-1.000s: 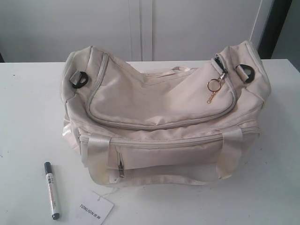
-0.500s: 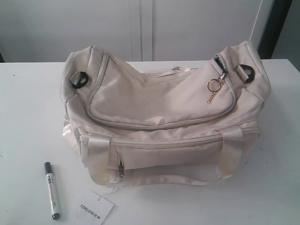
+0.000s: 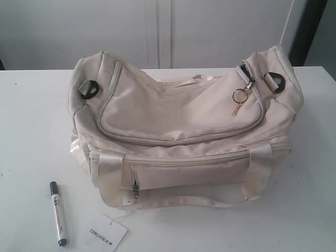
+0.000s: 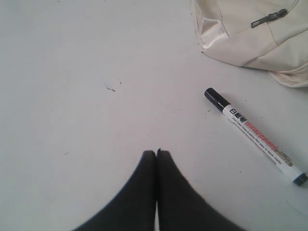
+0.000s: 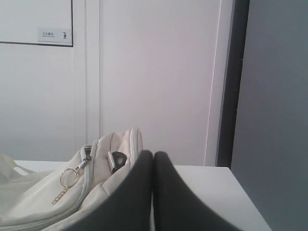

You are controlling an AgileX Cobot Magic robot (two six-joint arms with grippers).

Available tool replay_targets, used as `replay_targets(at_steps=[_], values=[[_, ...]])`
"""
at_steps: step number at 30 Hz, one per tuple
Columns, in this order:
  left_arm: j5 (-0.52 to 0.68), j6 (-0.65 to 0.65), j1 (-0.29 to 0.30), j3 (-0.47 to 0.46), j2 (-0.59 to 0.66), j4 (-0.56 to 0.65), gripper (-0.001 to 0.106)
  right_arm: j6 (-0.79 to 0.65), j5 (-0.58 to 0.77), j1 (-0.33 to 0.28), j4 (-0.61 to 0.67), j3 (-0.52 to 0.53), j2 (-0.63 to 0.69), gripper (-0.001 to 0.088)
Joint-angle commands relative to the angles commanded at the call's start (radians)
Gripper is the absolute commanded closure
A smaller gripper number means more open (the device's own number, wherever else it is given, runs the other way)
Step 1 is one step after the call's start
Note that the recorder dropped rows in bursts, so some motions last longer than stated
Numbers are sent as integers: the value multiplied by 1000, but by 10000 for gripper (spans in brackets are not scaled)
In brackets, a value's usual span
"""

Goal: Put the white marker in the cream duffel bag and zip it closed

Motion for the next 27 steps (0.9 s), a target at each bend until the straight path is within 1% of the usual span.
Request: replay_targets(at_steps=[5, 9, 18, 23, 27], values=[[0, 0, 0, 0, 0, 0, 1053, -18, -5, 0, -11, 0, 0, 868], [0, 0, 0, 0, 0, 0, 1053, -76, -5, 0, -11, 0, 0, 868], [0, 0, 0, 0, 0, 0, 1053, -78, -5, 0, -9, -6, 0, 868], [0, 0, 0, 0, 0, 0, 1053, -78, 67, 0, -7, -39, 0, 868], [0, 0, 0, 0, 0, 0, 1053, -69, 171, 0, -5, -90, 0, 868]])
